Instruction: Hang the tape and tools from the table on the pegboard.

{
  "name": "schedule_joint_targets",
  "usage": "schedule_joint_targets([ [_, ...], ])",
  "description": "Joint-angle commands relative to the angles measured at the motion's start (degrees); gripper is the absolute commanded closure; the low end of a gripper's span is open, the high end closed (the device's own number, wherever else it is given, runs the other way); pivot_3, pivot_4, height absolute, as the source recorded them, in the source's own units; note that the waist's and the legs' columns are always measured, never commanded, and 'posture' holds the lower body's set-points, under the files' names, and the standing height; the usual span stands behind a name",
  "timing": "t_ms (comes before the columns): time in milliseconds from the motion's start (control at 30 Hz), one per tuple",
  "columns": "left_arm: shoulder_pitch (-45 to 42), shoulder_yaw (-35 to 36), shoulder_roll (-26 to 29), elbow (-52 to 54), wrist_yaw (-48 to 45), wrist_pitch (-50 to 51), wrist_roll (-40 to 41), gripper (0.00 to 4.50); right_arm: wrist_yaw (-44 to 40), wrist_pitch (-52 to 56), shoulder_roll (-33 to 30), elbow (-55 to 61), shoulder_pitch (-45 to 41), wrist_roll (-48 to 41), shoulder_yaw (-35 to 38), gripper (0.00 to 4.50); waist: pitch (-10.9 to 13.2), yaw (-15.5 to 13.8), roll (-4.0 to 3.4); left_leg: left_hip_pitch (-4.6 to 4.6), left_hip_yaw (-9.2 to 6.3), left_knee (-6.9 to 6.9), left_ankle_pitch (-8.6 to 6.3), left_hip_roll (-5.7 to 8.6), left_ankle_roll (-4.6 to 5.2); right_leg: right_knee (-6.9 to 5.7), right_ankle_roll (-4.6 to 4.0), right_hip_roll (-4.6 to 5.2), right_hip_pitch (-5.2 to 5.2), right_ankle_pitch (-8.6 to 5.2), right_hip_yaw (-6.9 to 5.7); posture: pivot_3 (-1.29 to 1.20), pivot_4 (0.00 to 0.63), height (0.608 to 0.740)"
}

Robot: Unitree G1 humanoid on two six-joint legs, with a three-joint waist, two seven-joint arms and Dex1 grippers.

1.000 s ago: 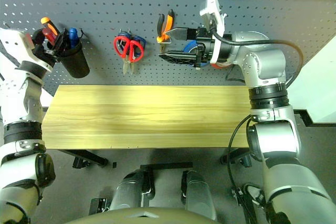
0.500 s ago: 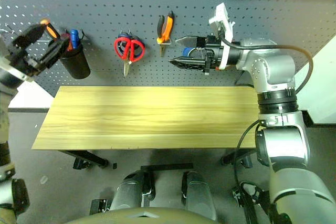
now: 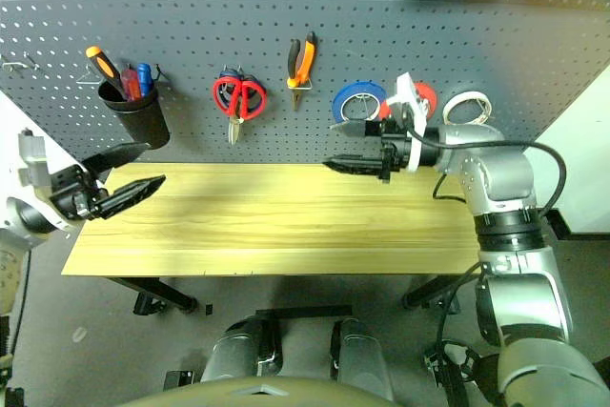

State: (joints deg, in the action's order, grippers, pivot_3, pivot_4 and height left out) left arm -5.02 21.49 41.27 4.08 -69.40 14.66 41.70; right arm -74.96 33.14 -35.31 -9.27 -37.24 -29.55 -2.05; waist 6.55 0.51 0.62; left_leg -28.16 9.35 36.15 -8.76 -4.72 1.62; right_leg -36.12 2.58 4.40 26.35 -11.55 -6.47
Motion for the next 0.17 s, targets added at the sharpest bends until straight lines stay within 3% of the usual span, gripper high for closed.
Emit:
schedule_joint_targets([
  [33, 0.33, -1.22, -0.86, -1.14, -3.39, -4.29, -1.94, 0.44, -1.01, -3.28, -0.79, -0.20, -0.06, 1.12, 0.29, 0.00, -0.21, 0.10, -0.06, 0.02, 0.01, 0.00, 0.00, 0.00, 0.00, 0.00, 0.00, 0.00, 0.00, 0.00, 0.00, 0.05, 0.032, 0.730],
  [167, 0.00, -2.30, -2.01, -3.14, -3.62, -6.05, -3.67, 0.44, -2.19, -5.05, -0.75, -0.84, 0.43, 2.29, -0.40, 0.00, -0.58, 0.06, -0.07, 0.08, -0.02, -0.04, -0.02, -0.01, 0.01, -0.01, -0.06, -0.01, -0.03, -0.05, 0.02, 0.05, 0.025, 0.730],
])
